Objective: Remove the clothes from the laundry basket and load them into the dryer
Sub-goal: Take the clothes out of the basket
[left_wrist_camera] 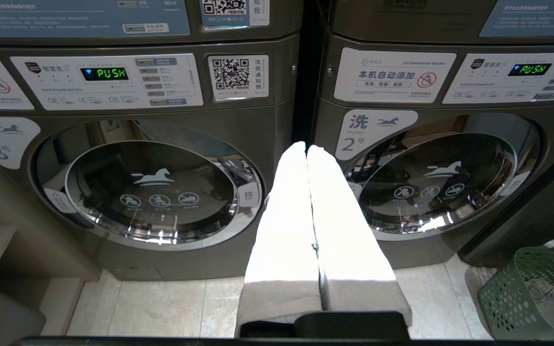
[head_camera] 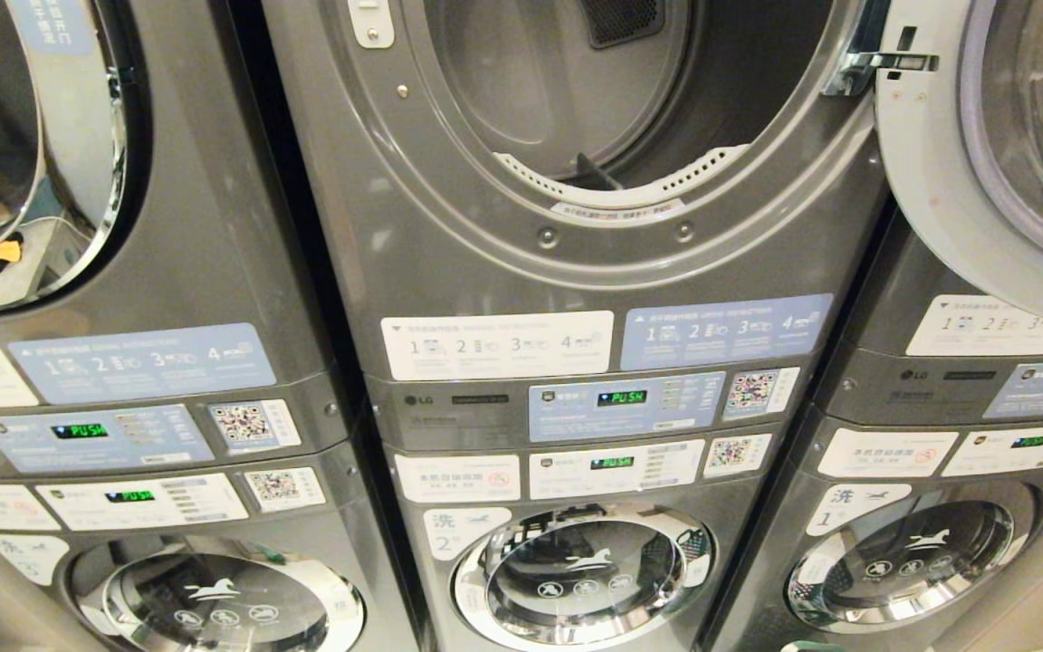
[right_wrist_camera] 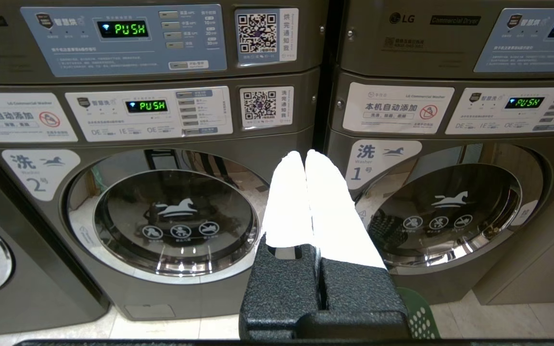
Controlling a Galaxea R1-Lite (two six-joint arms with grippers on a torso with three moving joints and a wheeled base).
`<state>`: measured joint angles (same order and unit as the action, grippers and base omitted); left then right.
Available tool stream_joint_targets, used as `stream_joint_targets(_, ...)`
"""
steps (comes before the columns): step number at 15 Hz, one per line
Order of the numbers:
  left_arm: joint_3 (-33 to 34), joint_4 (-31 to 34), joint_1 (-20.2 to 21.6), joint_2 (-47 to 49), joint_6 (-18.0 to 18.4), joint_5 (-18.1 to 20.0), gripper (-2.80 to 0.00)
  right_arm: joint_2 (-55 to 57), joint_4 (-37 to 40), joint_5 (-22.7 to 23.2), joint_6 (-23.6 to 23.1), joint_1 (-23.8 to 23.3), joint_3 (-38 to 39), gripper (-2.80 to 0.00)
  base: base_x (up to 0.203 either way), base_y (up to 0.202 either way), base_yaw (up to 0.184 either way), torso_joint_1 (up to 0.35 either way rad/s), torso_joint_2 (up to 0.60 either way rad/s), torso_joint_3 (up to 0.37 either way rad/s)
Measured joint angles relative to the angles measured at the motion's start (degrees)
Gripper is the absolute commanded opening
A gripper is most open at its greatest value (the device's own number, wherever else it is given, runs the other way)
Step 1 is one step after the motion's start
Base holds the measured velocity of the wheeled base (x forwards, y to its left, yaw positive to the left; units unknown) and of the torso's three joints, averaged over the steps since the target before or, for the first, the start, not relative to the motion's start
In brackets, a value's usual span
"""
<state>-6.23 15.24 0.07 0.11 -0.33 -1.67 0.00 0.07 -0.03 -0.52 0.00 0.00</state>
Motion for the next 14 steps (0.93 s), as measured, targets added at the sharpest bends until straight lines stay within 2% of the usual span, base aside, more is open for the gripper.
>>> stream_joint_targets(4,0.0,0.02,0.0,0.0,0.0,-0.04,-2.8,0.0,0.0,0.32,-0.62,0.0,0.0,-2.8,-0.015,0.0,0.0,0.003,0.0,0.0)
stream_joint_targets(10,0.0,0.02,0.0,0.0,0.02,-0.04,-2.8,0.0,0.02,0.29,-0.53,0.0,0.0,-2.8,-0.175,0.0,0.002,0.0,0.0,0.001)
stream_joint_targets(14,0.0,0.01,0.0,0.0,0.02,-0.02,-2.8,0.0,0.02,0.27,-0.52,0.0,0.0,-2.8,0.0,0.0,0.0,0.008,0.0,0.001)
